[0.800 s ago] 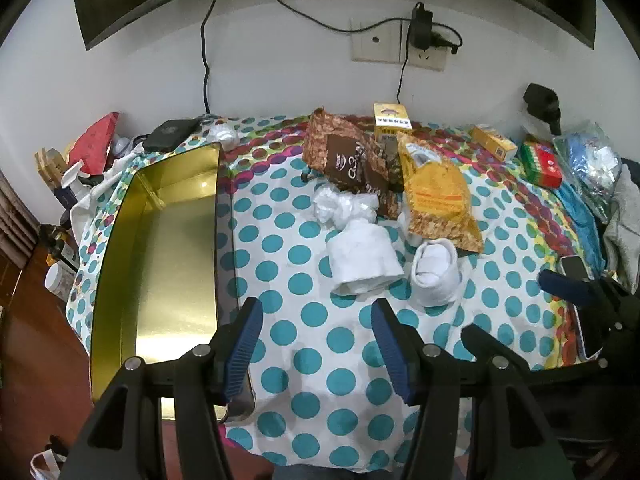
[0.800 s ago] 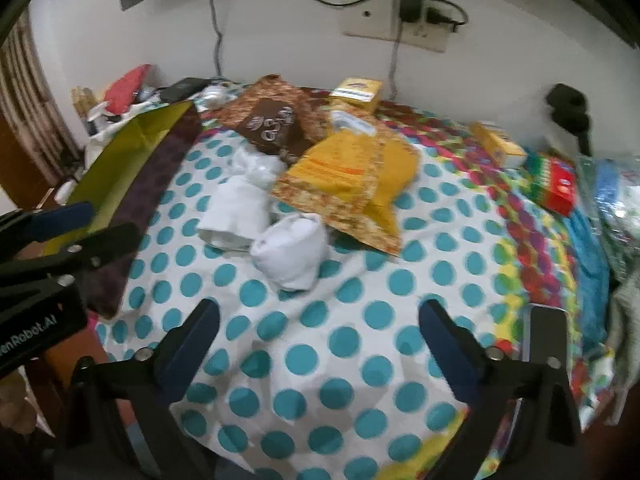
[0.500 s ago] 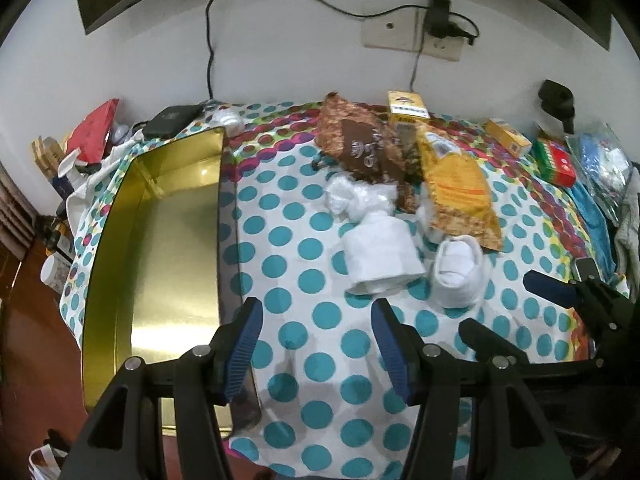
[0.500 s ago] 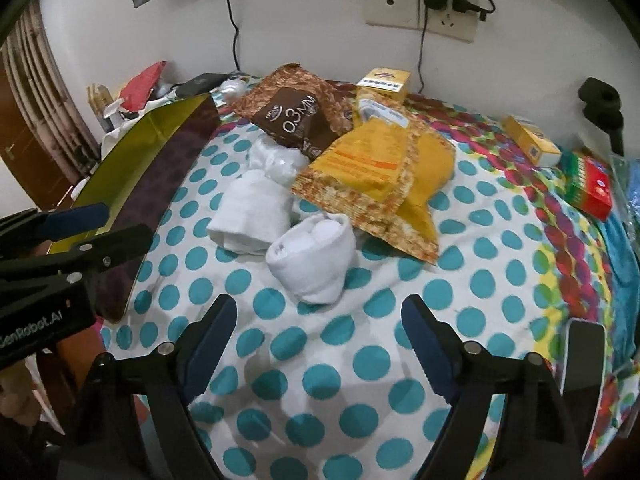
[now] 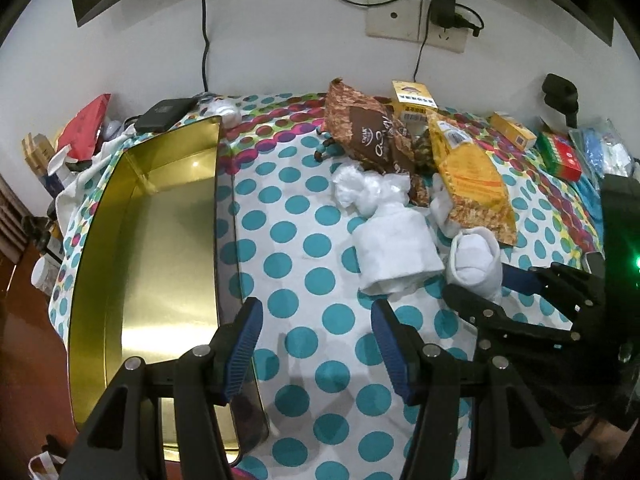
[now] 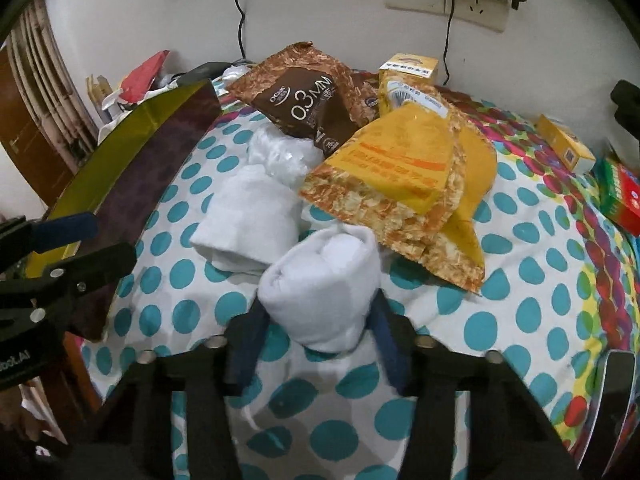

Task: Organize objects
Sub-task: 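Grasp the white folded towel with the left tool while the right tool grasps the white rolled towel, then carry the white towel into the gold tray and open the left tool while the right tool holds its roll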

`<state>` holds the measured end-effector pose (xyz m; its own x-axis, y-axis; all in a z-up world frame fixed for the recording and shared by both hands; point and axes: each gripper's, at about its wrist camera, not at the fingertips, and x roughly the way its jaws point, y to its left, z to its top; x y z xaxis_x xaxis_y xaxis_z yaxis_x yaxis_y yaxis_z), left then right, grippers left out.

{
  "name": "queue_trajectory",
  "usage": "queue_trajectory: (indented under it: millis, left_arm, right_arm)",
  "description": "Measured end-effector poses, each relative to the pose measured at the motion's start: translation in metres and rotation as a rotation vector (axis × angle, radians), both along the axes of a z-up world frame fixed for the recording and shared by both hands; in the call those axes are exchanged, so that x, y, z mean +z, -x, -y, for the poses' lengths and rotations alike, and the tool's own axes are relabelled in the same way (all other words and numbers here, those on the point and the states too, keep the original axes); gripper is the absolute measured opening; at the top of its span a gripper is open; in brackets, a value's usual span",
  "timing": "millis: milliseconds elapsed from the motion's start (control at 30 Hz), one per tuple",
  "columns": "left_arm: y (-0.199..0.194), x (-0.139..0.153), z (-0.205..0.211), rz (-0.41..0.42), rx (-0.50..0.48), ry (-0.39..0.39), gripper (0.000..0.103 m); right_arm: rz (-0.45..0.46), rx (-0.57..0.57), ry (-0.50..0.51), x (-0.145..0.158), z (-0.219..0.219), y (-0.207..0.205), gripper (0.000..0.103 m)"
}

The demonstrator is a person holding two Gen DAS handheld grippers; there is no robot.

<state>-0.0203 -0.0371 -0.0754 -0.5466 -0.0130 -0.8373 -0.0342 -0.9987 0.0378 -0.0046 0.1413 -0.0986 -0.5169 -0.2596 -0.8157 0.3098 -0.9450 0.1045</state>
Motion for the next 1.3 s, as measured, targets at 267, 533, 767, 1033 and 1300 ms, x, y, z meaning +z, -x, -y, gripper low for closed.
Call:
queue_trajectory:
  millis: [267,533,767,1033,1300]
  left_arm:
    - [0.003,-0.006,-0.007,-0.012,-0.042,-0.094,0.058]
    - [0.015,-0.017,-0.028,0.063,-0.101,-0.191,0.058]
    - [0.031,-0.021,-0.039,0.059,-0.077,-0.184,0.058]
    - [0.053,-0.035,-0.037,0.076,-0.028,-0.187,0.058]
    - [0.063,-0.043,-0.042,0.08,0.014,-0.164,0.058]
  right_arm:
    - [-0.028,-0.02,0.062,0.01,-0.022,-0.014,0.043]
    - [-0.036,-0.061,0.122,0.019,-0.051,-0.035,0.043]
    - [-0.028,-0.081,0.176,0.017,-0.065,-0.046,0.043]
    - [-0.022,-0.079,0.224,0.014,-0.07,-0.049,0.043]
    - [-0.012,-0.084,0.232,0.009,-0.073,-0.047,0.043]
